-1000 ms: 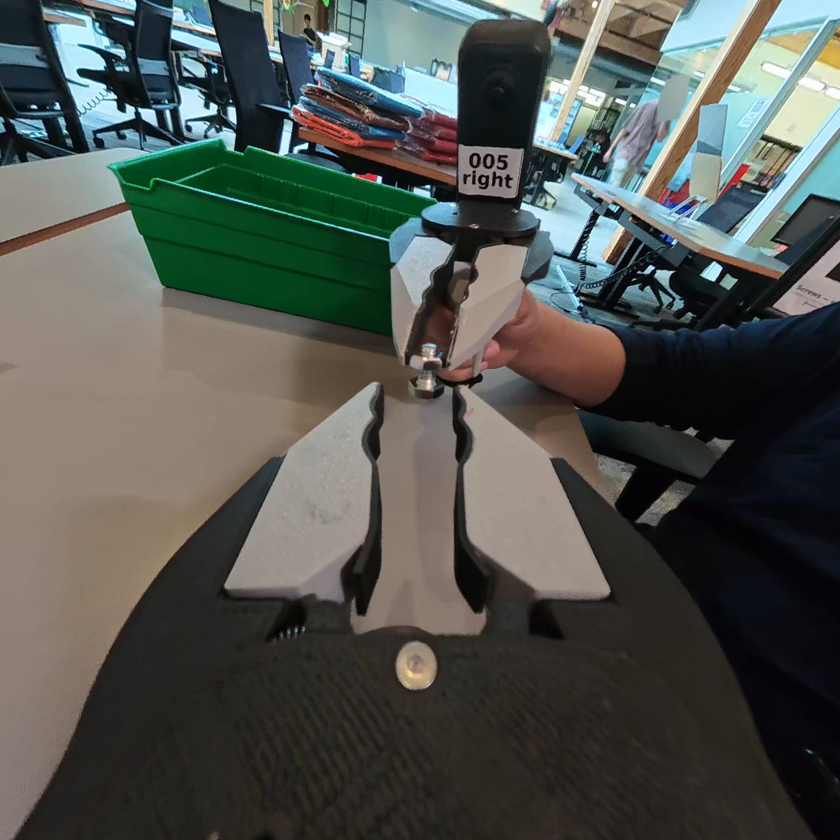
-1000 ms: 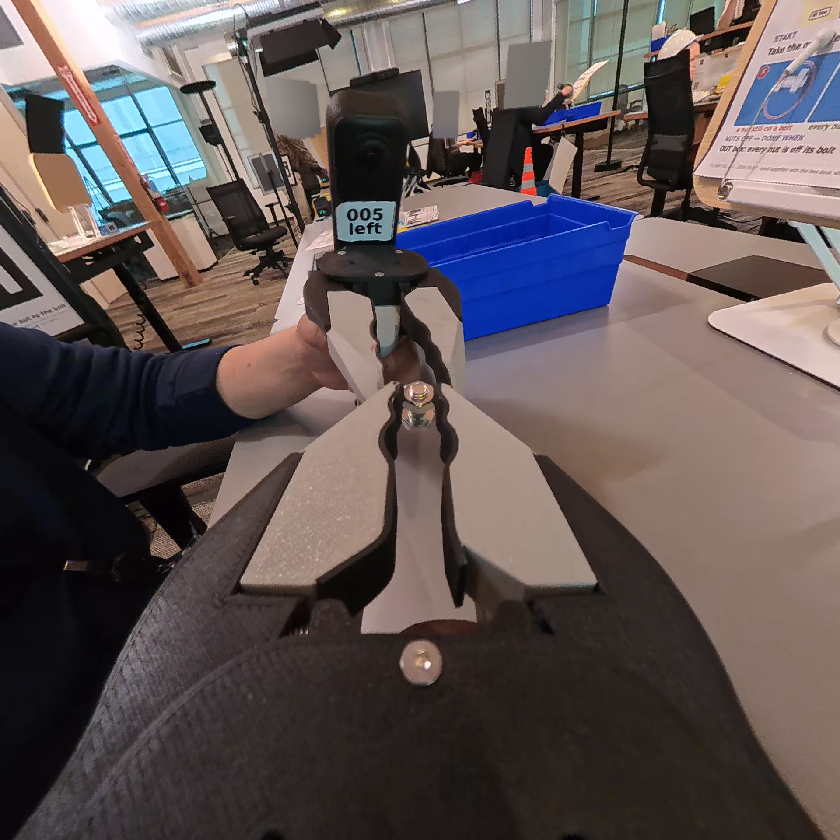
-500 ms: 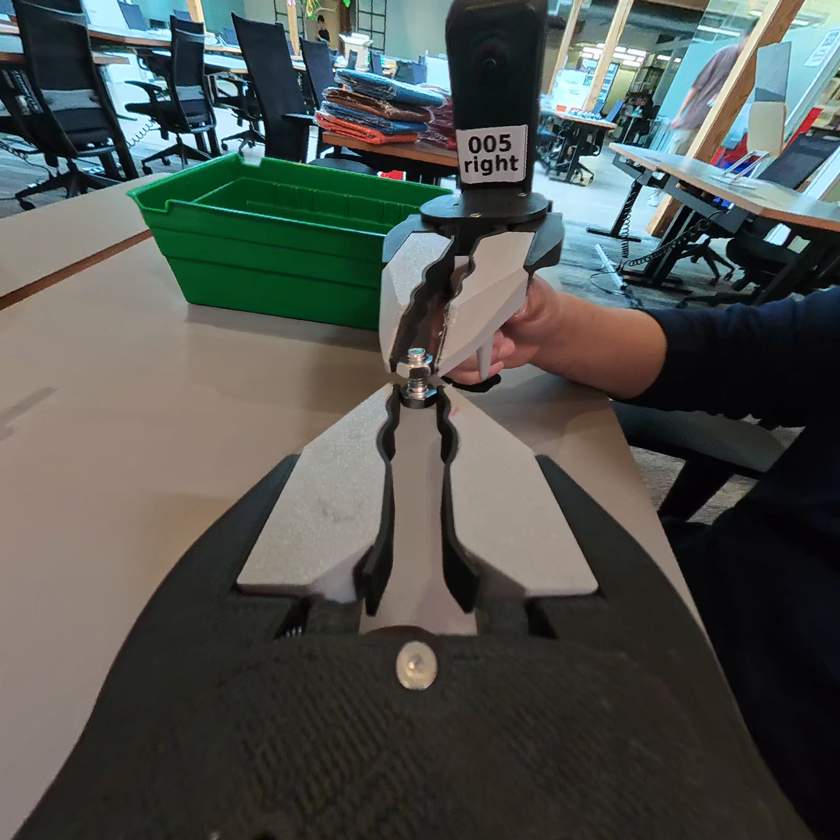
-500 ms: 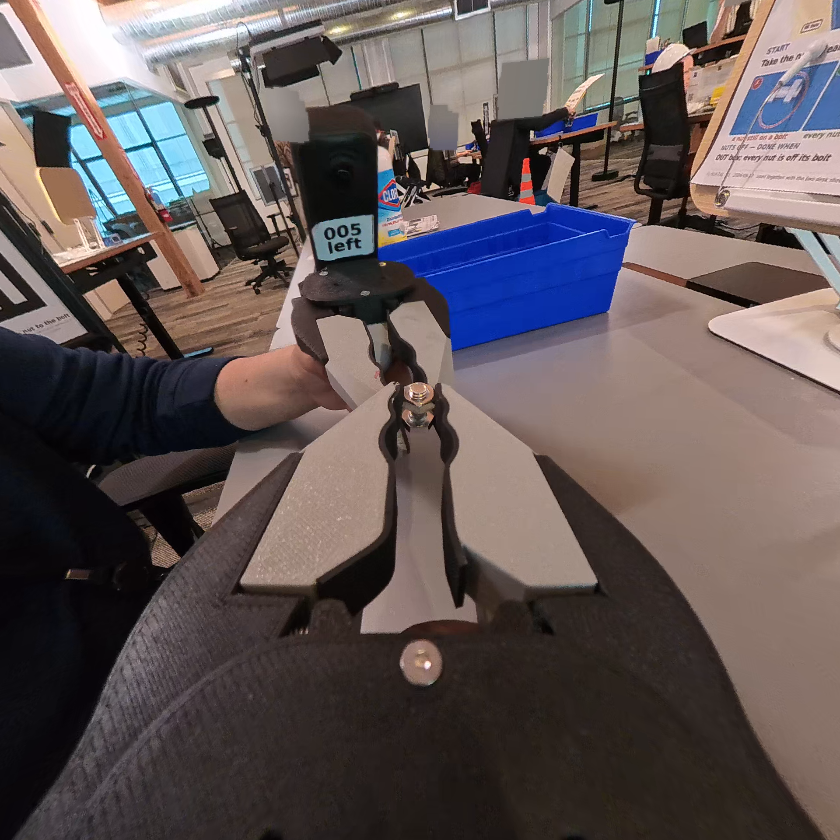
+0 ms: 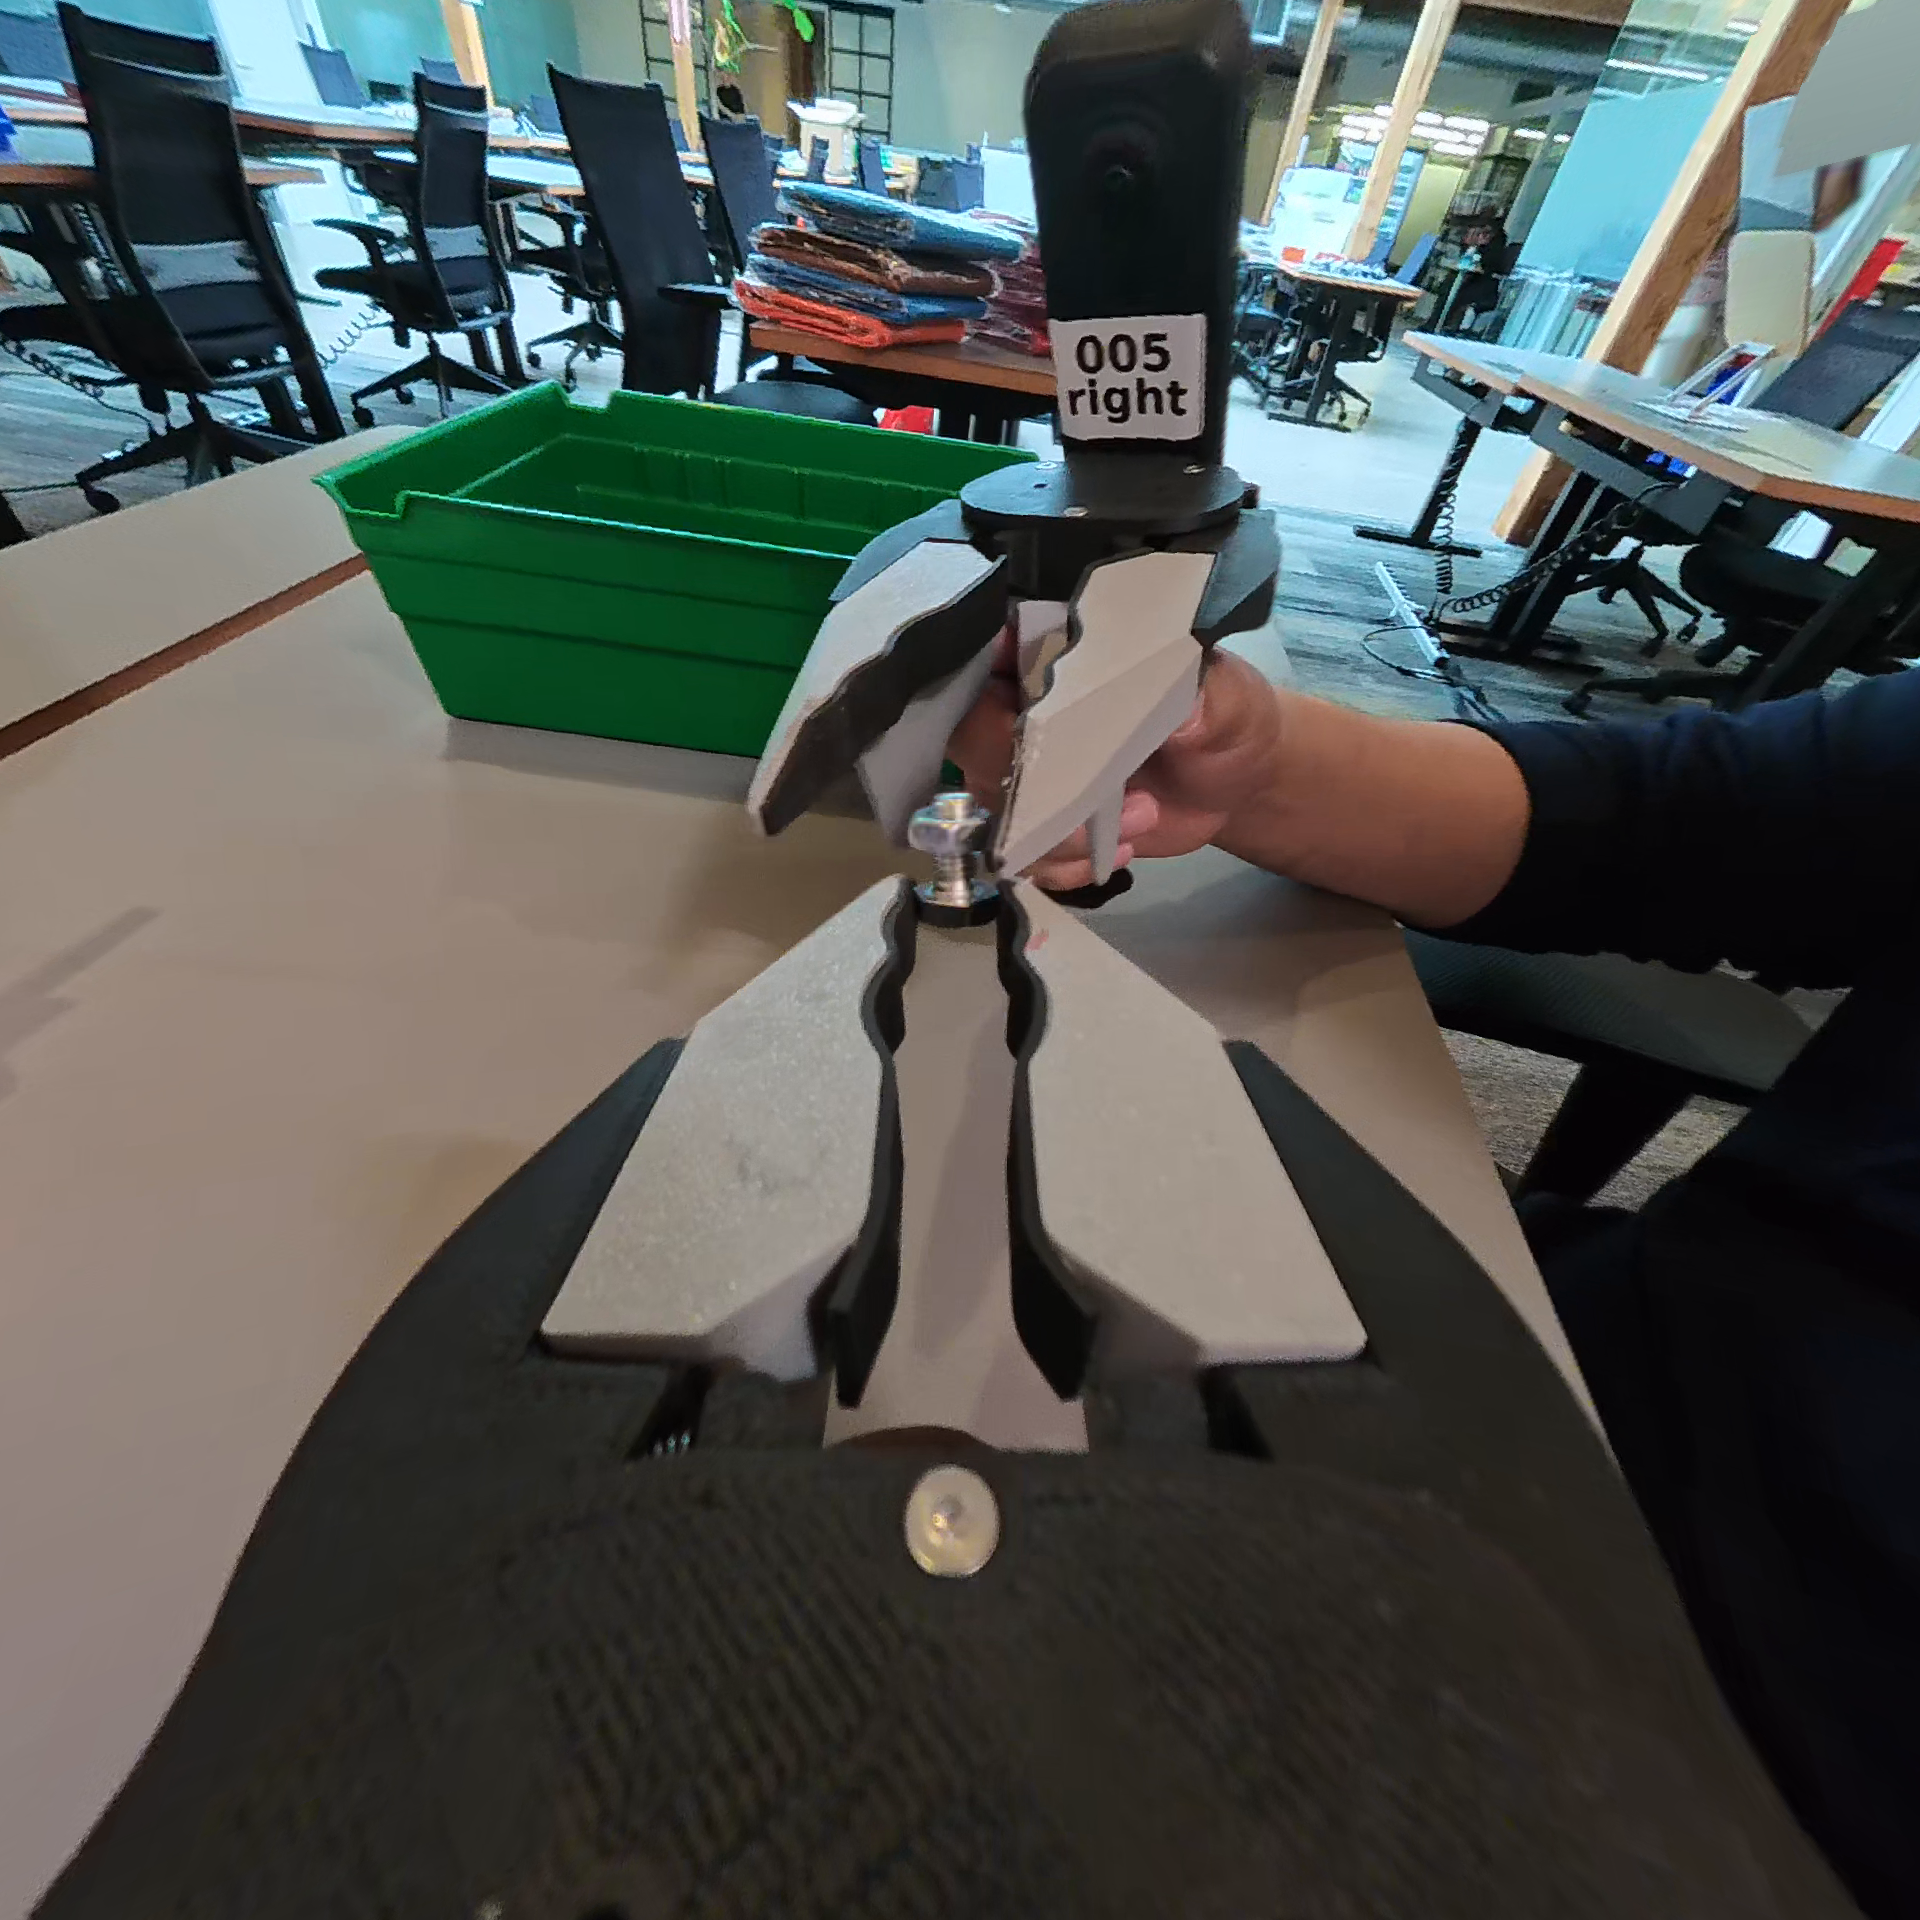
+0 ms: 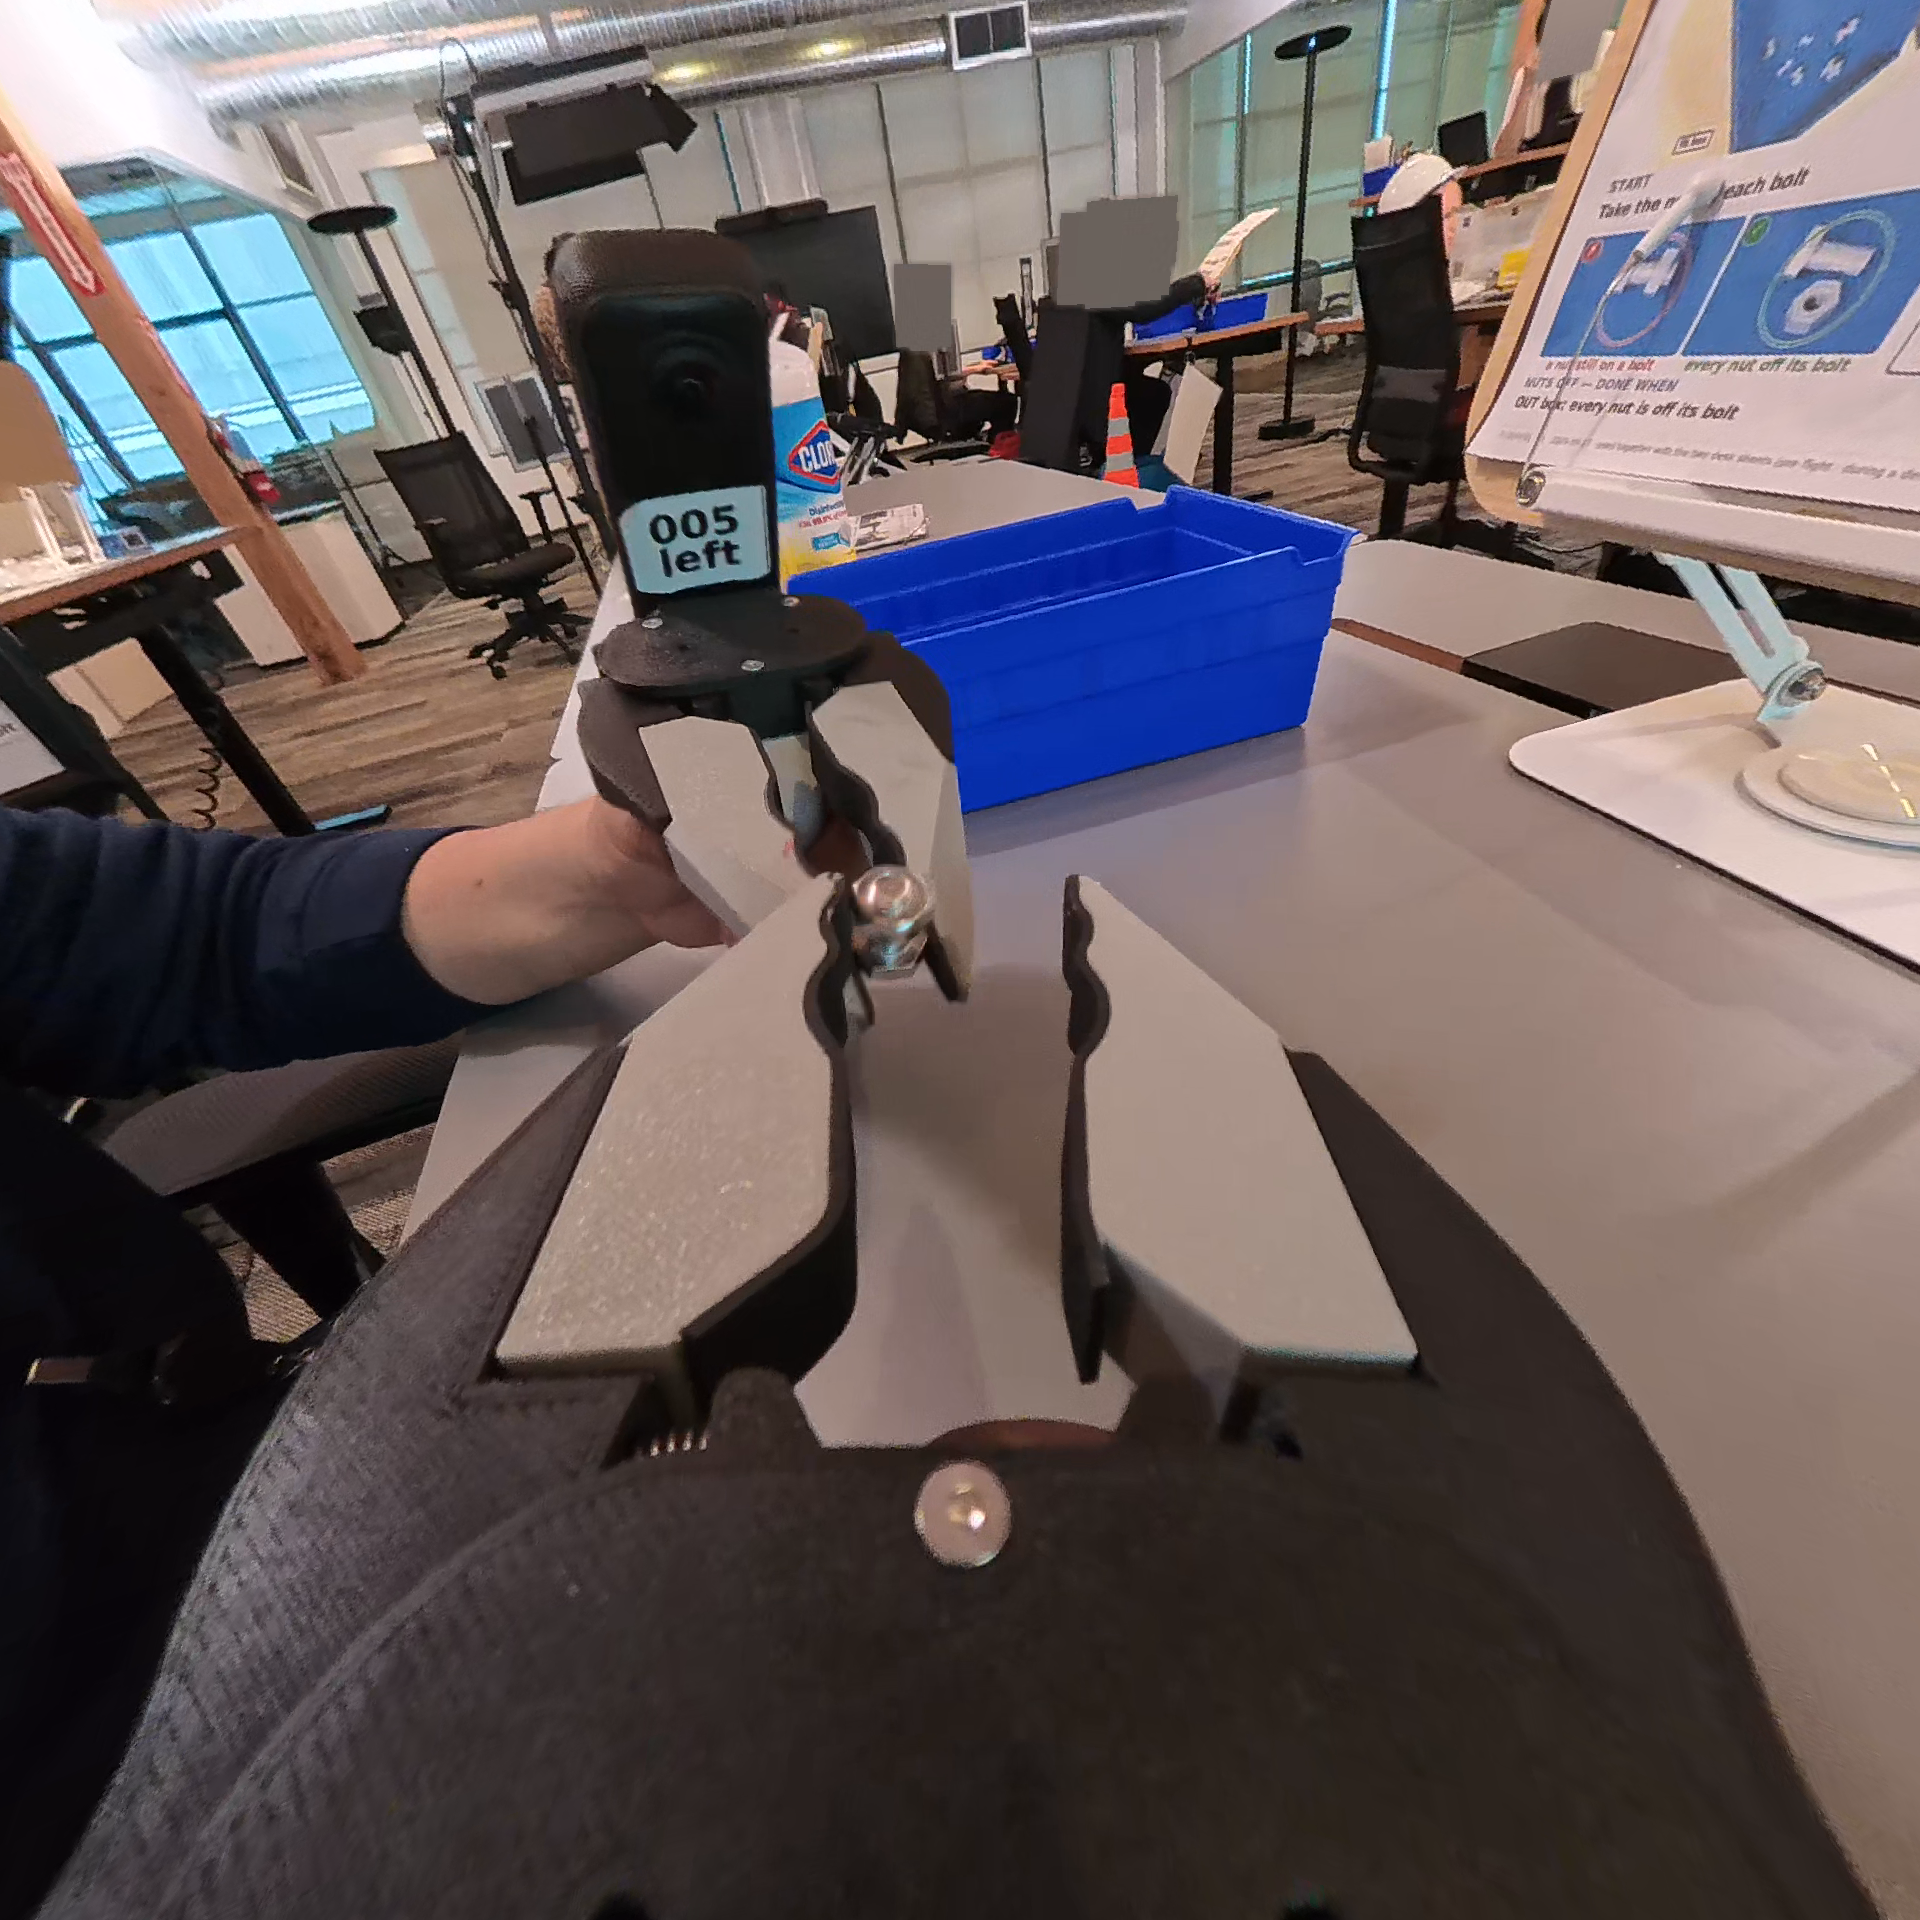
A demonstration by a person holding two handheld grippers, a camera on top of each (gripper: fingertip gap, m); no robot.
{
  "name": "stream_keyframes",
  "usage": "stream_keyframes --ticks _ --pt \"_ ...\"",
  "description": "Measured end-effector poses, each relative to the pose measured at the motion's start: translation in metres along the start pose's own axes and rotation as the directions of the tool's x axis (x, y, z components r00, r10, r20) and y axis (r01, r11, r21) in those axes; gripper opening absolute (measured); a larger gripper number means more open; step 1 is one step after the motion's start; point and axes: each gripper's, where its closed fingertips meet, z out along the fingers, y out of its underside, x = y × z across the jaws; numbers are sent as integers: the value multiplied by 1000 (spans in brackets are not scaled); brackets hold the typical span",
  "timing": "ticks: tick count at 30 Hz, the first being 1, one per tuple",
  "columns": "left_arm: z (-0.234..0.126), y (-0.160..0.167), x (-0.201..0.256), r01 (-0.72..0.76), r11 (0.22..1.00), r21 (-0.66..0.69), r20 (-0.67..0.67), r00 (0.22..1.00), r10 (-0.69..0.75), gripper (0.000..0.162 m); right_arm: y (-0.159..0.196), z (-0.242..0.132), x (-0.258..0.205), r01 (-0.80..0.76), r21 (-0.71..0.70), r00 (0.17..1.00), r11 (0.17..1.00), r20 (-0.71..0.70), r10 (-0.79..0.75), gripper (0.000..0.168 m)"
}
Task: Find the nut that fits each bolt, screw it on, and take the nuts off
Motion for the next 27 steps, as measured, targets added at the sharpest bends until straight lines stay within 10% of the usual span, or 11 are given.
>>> stream_keyframes --ticks 4,27 --pt "-11 -11 -5 34 997 64 -3 999 -34 13 -4 -9 8 21 14 999 1000 -37 -20 13" --pt "-2 -5 2 -4 1000 18 0 1000 4 13 -5 -2 -4 7 21 1000 1000 28 -8 35"
